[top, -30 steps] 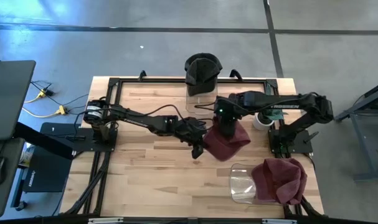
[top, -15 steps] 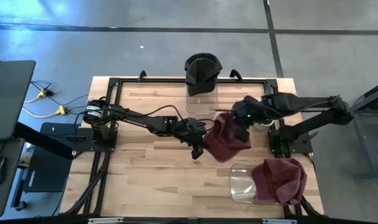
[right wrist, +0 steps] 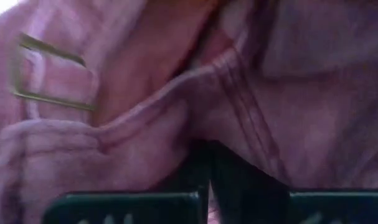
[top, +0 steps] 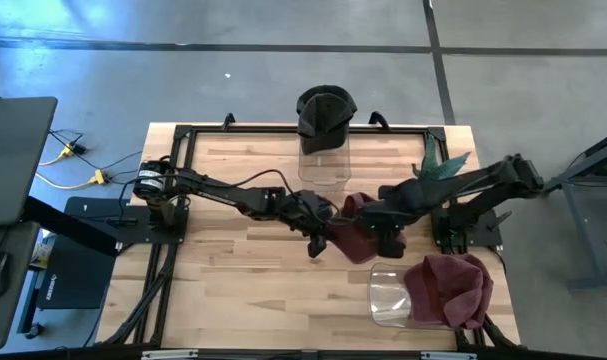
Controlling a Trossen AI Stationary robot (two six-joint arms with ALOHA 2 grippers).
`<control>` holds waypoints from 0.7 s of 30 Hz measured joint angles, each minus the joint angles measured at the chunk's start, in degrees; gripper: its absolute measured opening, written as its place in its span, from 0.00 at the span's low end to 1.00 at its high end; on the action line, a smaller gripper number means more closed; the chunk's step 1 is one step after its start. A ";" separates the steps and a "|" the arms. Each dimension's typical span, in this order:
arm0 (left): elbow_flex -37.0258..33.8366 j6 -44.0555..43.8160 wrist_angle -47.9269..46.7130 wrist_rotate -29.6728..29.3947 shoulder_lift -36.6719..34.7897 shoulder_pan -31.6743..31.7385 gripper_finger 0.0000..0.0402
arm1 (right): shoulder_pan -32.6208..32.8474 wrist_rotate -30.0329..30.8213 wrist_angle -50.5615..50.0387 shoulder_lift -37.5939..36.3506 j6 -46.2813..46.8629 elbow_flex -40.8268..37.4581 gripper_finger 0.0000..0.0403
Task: Pick & Place hat
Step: Put the red cap into the bottom transparent bin
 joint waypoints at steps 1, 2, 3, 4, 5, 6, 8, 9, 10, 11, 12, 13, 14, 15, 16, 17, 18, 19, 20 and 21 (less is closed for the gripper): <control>-0.01 -0.02 -0.06 0.55 0.00 0.00 0.00 | 0.24 0.69 -0.75 0.54 -0.24 0.00 0.01; -0.02 -0.05 -0.05 0.81 0.00 0.01 0.00 | 0.54 1.29 -1.37 0.77 -0.34 0.00 0.01; -0.02 -0.10 -0.03 0.85 0.00 0.02 0.00 | 0.81 1.86 -1.45 0.74 -0.34 0.00 0.00; -0.01 -0.13 -0.01 0.80 0.00 0.04 0.00 | 1.11 2.49 -1.44 0.41 -0.32 0.01 0.00; -0.02 -0.11 0.04 0.80 0.00 0.04 0.00 | 1.42 2.87 -1.51 0.10 -0.17 0.25 0.00; -0.02 -0.06 0.08 0.80 0.00 0.04 0.00 | 1.71 3.27 -1.79 -0.36 0.33 0.67 0.01; -0.02 -0.04 0.23 0.84 0.00 0.03 0.00 | 2.41 4.78 -1.91 -1.53 1.59 1.83 0.01; -0.02 -0.04 0.23 0.87 0.00 0.04 0.00 | 2.83 5.74 -1.83 -2.21 2.14 2.57 0.02; -0.01 -0.04 0.23 0.87 0.00 0.04 0.00 | 3.24 6.50 -1.74 -2.86 2.40 3.29 0.02; -0.01 -0.07 0.23 0.82 0.00 0.04 0.00 | 3.70 7.11 -1.52 -3.55 2.56 3.92 0.02; 0.00 -0.06 0.23 0.85 0.00 0.04 0.00 | 4.16 7.67 -0.93 -4.17 3.03 4.53 0.01; 0.00 -0.07 0.21 0.85 0.00 0.07 0.00 | 4.49 8.02 0.09 -4.71 3.45 5.04 0.01; 0.00 -0.07 0.19 0.82 0.00 0.07 0.00 | 4.73 8.05 1.69 -5.21 3.52 5.36 0.01; 0.00 -0.07 0.16 0.87 0.00 0.07 0.00 | 4.96 7.94 3.73 -5.63 3.45 5.46 0.00; 0.00 -0.07 0.16 0.99 0.00 0.07 0.00 | 5.09 7.87 5.70 -5.80 2.80 5.38 0.00; 0.00 -0.06 0.16 1.26 0.00 0.07 0.00 | 5.20 7.86 7.37 -5.81 1.69 5.25 0.00; 0.00 0.13 0.15 1.70 0.00 0.07 0.00 | 5.17 8.17 8.57 -5.79 0.69 5.02 0.00; 0.00 0.57 0.14 2.46 0.00 0.07 0.00 | 4.92 8.81 9.39 -5.60 -0.19 4.66 0.01; 0.00 1.49 0.13 3.15 0.00 0.06 0.00 | 4.35 10.12 9.57 -5.23 -0.87 4.38 0.01; 0.00 2.57 0.14 4.10 0.00 0.06 0.00 | 3.73 12.62 9.70 -4.92 -1.29 4.10 0.00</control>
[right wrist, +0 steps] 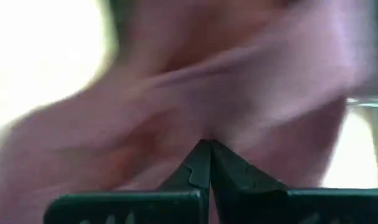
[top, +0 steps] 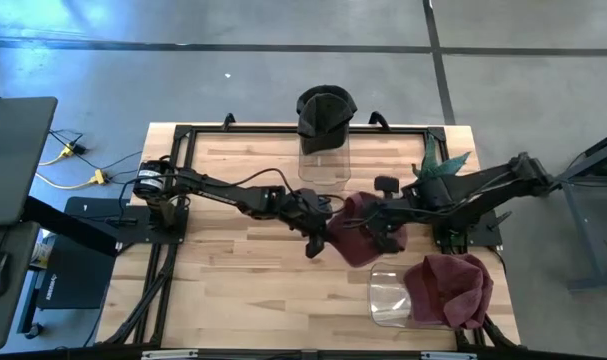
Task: Pick & Place hat
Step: Put the red cap into the bottom transparent bin
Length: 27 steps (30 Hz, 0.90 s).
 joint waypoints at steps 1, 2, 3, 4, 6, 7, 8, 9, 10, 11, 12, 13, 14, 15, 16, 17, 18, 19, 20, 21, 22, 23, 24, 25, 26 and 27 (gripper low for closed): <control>0.00 1.12 -0.02 1.01 0.00 -0.04 0.00 | -0.59 2.76 0.14 0.17 0.01 -0.43 0.00; 0.00 2.09 -0.02 2.04 0.00 -0.21 0.00 | -1.23 5.04 0.19 0.23 0.24 -0.96 0.00; 0.00 3.13 -0.04 3.02 0.00 -0.43 0.00 | -2.00 6.25 0.55 0.23 0.28 -1.60 0.00; 0.00 4.09 -0.10 3.88 0.00 -0.51 0.00 | -2.82 6.54 1.45 0.23 0.15 -2.37 0.00; 0.00 5.66 -0.30 5.51 0.00 -0.85 0.00 | -4.14 6.64 2.18 0.23 1.05 -3.22 0.01; 0.00 6.48 -0.41 6.28 0.00 -0.85 0.00 | -4.48 7.15 1.42 0.25 2.47 -3.25 0.01; 0.00 7.16 -0.47 6.67 0.00 -0.83 0.00 | -4.68 8.24 0.47 0.25 3.91 -3.25 0.01; 0.00 7.46 -0.57 6.78 0.00 -0.80 0.00 | -4.78 9.21 -0.15 0.25 5.02 -3.25 0.01; 0.00 7.46 -0.72 6.69 0.00 -0.76 0.00 | -4.82 9.48 -0.23 0.18 5.45 -3.25 0.01; 0.00 7.44 -0.83 6.50 0.00 -0.65 0.00 | -4.90 9.09 -0.04 0.05 5.34 -3.25 0.00; 0.00 7.36 -0.93 6.50 0.00 -0.65 0.00 | -4.80 7.75 0.30 -0.07 4.77 -3.25 0.00; 0.00 7.16 -1.09 6.60 0.00 -0.66 0.00 | -4.46 5.82 0.80 -0.18 4.54 -3.26 0.00; 0.00 7.13 -1.16 6.70 0.00 -0.72 0.00 | -4.17 3.79 1.61 -0.36 4.54 -3.27 0.00; 0.00 7.12 -1.15 6.66 0.00 -0.76 0.00 | -3.89 1.78 2.10 -0.66 4.72 -3.27 0.01; 0.00 7.03 -1.09 6.47 0.00 -0.79 0.00 | -3.65 -0.34 2.34 -1.02 5.08 -3.27 0.02; 0.00 6.98 -1.05 6.26 0.00 -0.83 0.00 | -3.46 -2.18 2.48 -1.37 5.57 -3.27 0.03; 0.00 6.94 -1.07 6.26 0.00 -0.83 0.00 | -3.32 -3.98 2.48 -1.63 6.39 -3.25 0.04; 0.00 6.89 -1.11 6.15 0.00 -0.83 0.00 | -3.31 -5.90 2.46 -2.09 7.07 -3.25 0.07; 0.00 6.77 -1.09 6.08 0.00 -0.82 0.00 | -3.33 -7.86 2.54 -2.49 7.64 -3.25 0.09; 0.00 6.75 -1.09 6.07 0.00 -0.80 0.00 | -3.41 -9.78 2.69 -2.92 8.13 -3.25 0.13; 0.00 6.73 -1.06 6.05 0.00 -0.80 0.00 | -3.50 -11.16 2.82 -3.51 8.29 -3.25 0.16; 0.00 6.66 -1.10 6.02 0.00 -0.80 0.00 | -3.53 -12.44 3.01 -4.05 8.34 -3.25 0.20; 0.00 6.63 -1.11 5.99 0.00 -0.78 0.00 | -3.53 -13.69 3.30 -4.67 8.32 -3.25 0.25; 0.00 6.63 -1.09 5.93 0.00 -0.76 0.00 | -3.53 -14.89 4.06 -5.21 8.10 -3.25 0.29; 0.00 6.61 -1.09 5.87 0.00 -0.76 0.00 | -3.51 -16.11 5.23 -5.75 7.60 -3.27 0.34; 0.00 6.61 -1.07 5.87 0.00 -0.76 0.00 | -3.51 -17.59 6.58 -6.37 7.03 -3.25 0.38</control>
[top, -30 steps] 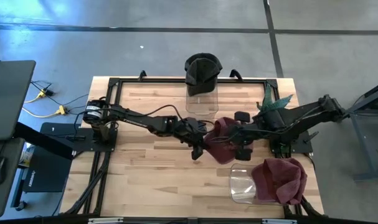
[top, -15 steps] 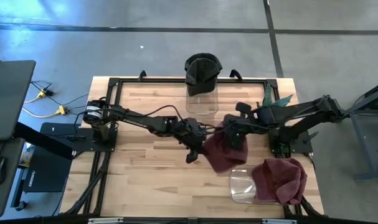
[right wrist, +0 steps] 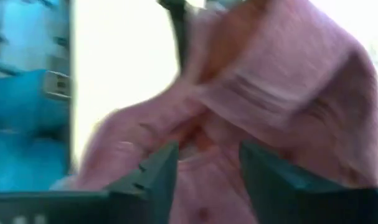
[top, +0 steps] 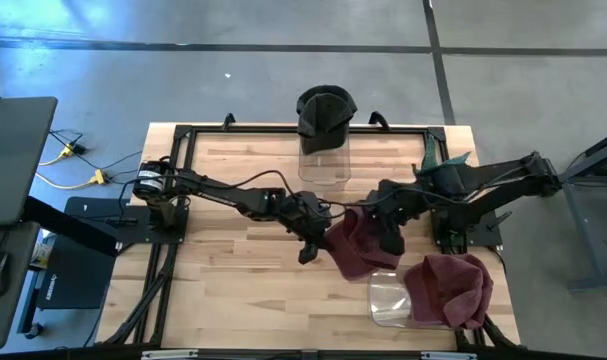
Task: Pick & Place hat
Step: Put the red cap into the bottom transparent bin
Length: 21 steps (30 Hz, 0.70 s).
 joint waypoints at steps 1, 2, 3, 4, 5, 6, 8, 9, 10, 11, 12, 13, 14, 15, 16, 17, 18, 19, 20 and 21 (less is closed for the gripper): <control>0.00 0.09 -0.02 0.02 0.00 0.00 0.00 | 0.00 -1.47 1.21 -0.64 -0.62 0.00 0.42; 0.00 0.42 -0.04 -0.02 0.00 0.00 0.00 | 0.00 -2.54 2.21 -1.36 -1.18 0.00 0.46; 0.00 0.87 -0.05 -0.01 0.00 0.00 0.00 | 0.04 -2.57 2.92 -2.07 -1.82 0.00 0.49; 0.00 1.29 -0.04 0.02 0.00 -0.02 0.00 | 0.04 -1.05 3.10 -2.86 -2.07 0.00 0.51; 0.00 1.54 -0.04 0.06 0.00 -0.02 0.00 | 0.04 1.97 2.78 -3.56 -2.04 0.00 0.53; 0.00 1.59 -0.04 0.06 0.00 -0.02 0.00 | 0.04 6.06 2.00 -4.18 -1.79 0.00 0.54; 0.00 1.66 -0.04 0.07 0.00 -0.02 0.00 | 0.00 14.48 -0.14 -5.31 0.27 0.00 0.56; 0.00 1.67 -0.04 0.04 0.00 -0.02 0.00 | -0.04 18.56 -1.31 -5.66 1.39 0.00 0.56; 0.00 1.68 -0.04 0.07 0.00 -0.02 0.00 | -0.11 21.49 -2.37 -5.82 2.09 0.00 0.56; 0.00 1.68 -0.04 0.06 0.00 -0.02 0.00 | -0.47 22.78 -3.48 -5.86 2.47 0.02 0.56; 0.00 1.68 -0.04 0.04 0.00 -0.02 0.00 | -0.99 22.85 -4.65 -5.65 2.61 0.01 0.56; 0.00 1.68 -0.04 0.04 0.00 -0.02 0.00 | -1.54 22.12 -5.29 -5.27 2.62 -0.28 0.56; 0.00 1.68 -0.04 0.06 0.00 -0.02 0.00 | -2.12 20.75 -5.40 -4.89 2.40 -0.87 0.56; 0.00 1.68 -0.04 0.07 0.00 -0.02 0.00 | -2.64 19.28 -5.31 -4.54 1.66 -1.60 0.55; 0.00 1.68 -0.04 0.06 0.00 -0.02 0.00 | -3.24 17.95 -5.19 -4.14 0.83 -2.45 0.55; 0.00 1.68 -0.05 0.08 0.00 -0.02 0.00 | -3.73 16.85 -5.02 -3.76 -0.10 -3.30 0.54; 0.00 1.68 -0.09 0.09 0.00 -0.02 0.00 | -4.18 15.73 -4.92 -3.41 -0.79 -4.07 0.52; 0.00 1.69 -0.18 0.09 0.00 -0.02 0.00 | -4.57 14.89 -4.91 -3.15 -1.29 -4.64 0.49; 0.00 1.95 -0.46 0.11 0.00 -0.02 0.00 | -4.92 14.45 -4.85 -3.00 -1.62 -5.10 0.46; 0.00 2.32 -0.86 0.34 0.00 0.00 0.00 | -5.15 14.38 -4.86 -2.93 -1.68 -5.36 0.42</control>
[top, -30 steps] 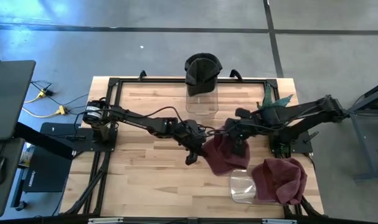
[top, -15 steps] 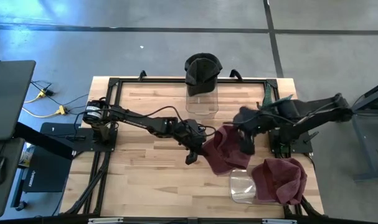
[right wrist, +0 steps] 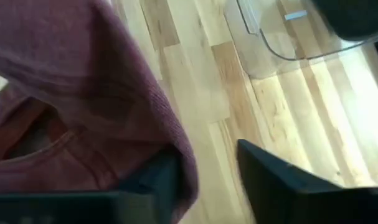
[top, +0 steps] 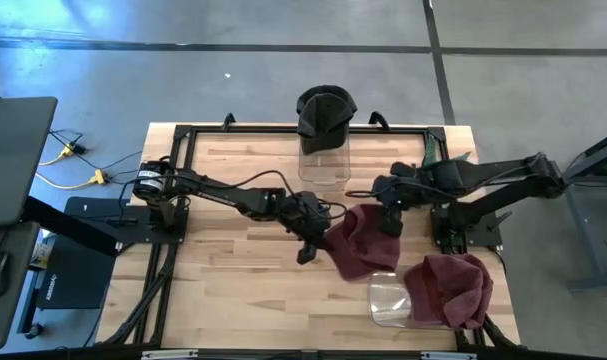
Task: Pick & Place hat
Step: Put the red cap into the bottom transparent bin
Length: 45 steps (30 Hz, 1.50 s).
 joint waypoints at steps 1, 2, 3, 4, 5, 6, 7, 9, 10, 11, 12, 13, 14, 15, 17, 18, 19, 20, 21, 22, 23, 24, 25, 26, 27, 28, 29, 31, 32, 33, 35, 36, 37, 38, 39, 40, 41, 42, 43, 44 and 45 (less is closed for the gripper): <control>0.00 0.52 -0.57 0.49 0.00 0.00 0.00 | -0.25 0.03 -0.07 -0.01 0.25 -0.08 0.36; 0.00 0.88 -1.16 1.15 0.00 0.00 0.00 | -0.47 0.02 -0.31 -0.26 0.80 -0.03 0.30; 0.00 1.17 -1.73 1.37 0.00 0.00 0.00 | -0.63 -0.34 -0.53 -0.57 1.15 0.02 0.23; 0.00 1.52 -2.37 1.52 0.00 0.02 0.00 | -0.86 -1.32 -0.55 -1.01 1.28 0.05 0.16; 0.01 1.95 -3.00 1.54 0.00 0.02 0.00 | -0.97 -2.64 -0.79 -1.69 1.39 0.05 0.09; 0.02 2.25 -3.60 1.57 0.00 0.02 0.00 | -0.93 -3.64 -0.99 -2.22 1.46 0.05 0.05; 0.02 2.38 -3.94 1.58 0.00 0.03 0.00 | -0.93 -4.19 -1.05 -2.73 2.07 0.05 0.03; 0.02 2.46 -4.01 1.63 0.00 0.04 0.00 | -0.76 -4.01 -1.07 -3.44 4.39 0.05 0.05; 0.04 2.50 -4.01 1.67 0.00 0.04 0.00 | -0.56 -3.67 -1.14 -3.51 5.35 0.05 0.07; 0.04 2.55 -4.03 1.73 0.00 0.04 0.00 | -0.33 -3.41 -1.23 -3.63 5.78 0.05 0.08; 0.04 2.56 -4.15 1.82 0.00 0.04 0.00 | -0.07 -3.25 -1.23 -3.65 5.86 0.02 0.09; 0.04 2.58 -4.22 1.98 0.00 0.04 0.00 | 0.22 -3.32 -1.18 -3.66 5.74 0.02 0.09; 0.04 2.59 -4.23 2.16 0.00 0.03 0.00 | 0.48 -3.71 -0.91 -3.68 5.46 0.02 0.10; 0.04 2.60 -4.23 2.33 0.00 0.00 0.00 | 0.69 -4.13 -0.19 -3.69 4.61 0.00 0.10; 0.04 2.64 -4.23 2.48 0.00 -0.02 0.00 | 0.89 -4.65 1.89 -3.69 1.92 0.00 0.13; 0.04 2.70 -4.30 2.54 0.00 -0.02 0.00 | 1.02 -5.33 3.24 -3.69 0.35 0.00 0.15; 0.04 2.72 -4.42 2.59 0.00 -0.04 0.00 | 1.02 -6.37 4.65 -3.69 -1.34 0.00 0.18; 0.02 2.70 -4.44 2.57 0.00 -0.04 0.00 | 1.02 -7.26 5.97 -3.72 -3.34 0.00 0.21; 0.02 2.72 -4.41 2.57 0.00 -0.04 0.00 | 1.02 -7.75 7.33 -3.72 -5.63 0.00 0.25; 0.02 2.70 -4.37 2.55 0.00 -0.04 0.00 | 1.02 -7.94 8.79 -3.72 -8.07 0.00 0.29; 0.02 2.70 -4.36 2.51 0.00 -0.04 0.00 | 1.05 -8.00 10.17 -3.66 -10.45 0.00 0.33; 0.02 2.70 -4.36 2.47 0.00 -0.04 0.00 | 1.14 -8.19 11.51 -3.40 -12.99 0.00 0.37; 0.02 2.70 -4.36 2.43 0.00 -0.04 0.00 | 1.26 -8.58 12.55 -3.30 -15.89 0.00 0.41; 0.02 2.68 -4.33 2.43 0.00 -0.04 0.00 | 1.47 -8.95 13.34 -2.99 -19.11 0.00 0.45; 0.02 2.68 -4.24 2.43 0.00 -0.04 0.00 | 1.68 -9.12 14.07 -2.55 -22.12 0.00 0.49; 0.02 2.68 -4.19 2.41 0.00 -0.04 0.00 | 1.89 -9.20 14.77 -2.21 -24.89 0.00 0.51; 0.02 2.68 -4.17 2.39 0.00 -0.04 0.00 | 2.15 -9.01 15.48 -1.73 -27.10 -0.02 0.53; 0.02 2.66 -3.80 2.43 0.00 -0.04 0.00 | 2.36 -9.04 16.82 -0.59 -30.83 -0.01 0.54; 0.02 2.65 -3.49 2.56 0.00 -0.04 0.00 | 2.37 -9.10 17.21 -0.03 -32.56 -0.02 0.54; 0.02 2.62 -3.02 2.82 0.00 -0.04 0.00 | 2.37 -9.16 17.77 0.63 -34.17 -0.02 0.52; 0.02 2.60 -2.22 3.29 0.00 -0.04 0.00 | 2.33 -9.70 19.04 1.68 -36.75 -0.02 0.47; 0.02 2.59 -2.04 3.71 0.00 -0.04 0.00 | 2.24 -10.28 19.43 2.10 -37.74 -0.02 0.43; 0.02 2.61 -1.93 3.92 0.00 -0.04 0.00 | 2.11 -11.16 19.73 2.43 -38.53 -0.02 0.38; 0.02 2.59 -1.92 3.92 0.00 -0.04 0.00 | 1.90 -12.40 20.08 2.73 -39.38 -0.02 0.33; 0.00 2.60 -1.92 3.94 0.00 -0.04 0.00 | 1.64 -13.94 20.39 2.97 -39.68 -0.02 0.28; 0.00 2.61 -1.89 3.94 0.00 -0.06 0.00 | 1.32 -15.33 20.47 3.03 -39.83 -0.02 0.23; 0.00 2.61 -1.87 3.94 0.00 -0.08 0.00 | 0.96 -16.62 20.34 3.09 -39.73 -0.02 0.17; -0.02 2.61 -1.83 3.92 0.00 -0.06 0.00 | 0.58 -17.83 20.04 3.10 -39.40 -0.02 0.12; 0.00 2.59 -1.79 3.92 0.00 -0.06 0.00 | 0.18 -18.82 19.66 3.10 -39.18 -0.02 0.06; -0.02 2.52 -1.79 3.88 0.00 -0.05 0.00 | -0.11 -19.63 19.13 3.10 -38.80 -0.02 0.04; -0.02 2.35 -1.79 3.82 0.00 -0.04 0.00 | -0.22 -20.19 18.78 3.10 -38.10 -0.02 0.03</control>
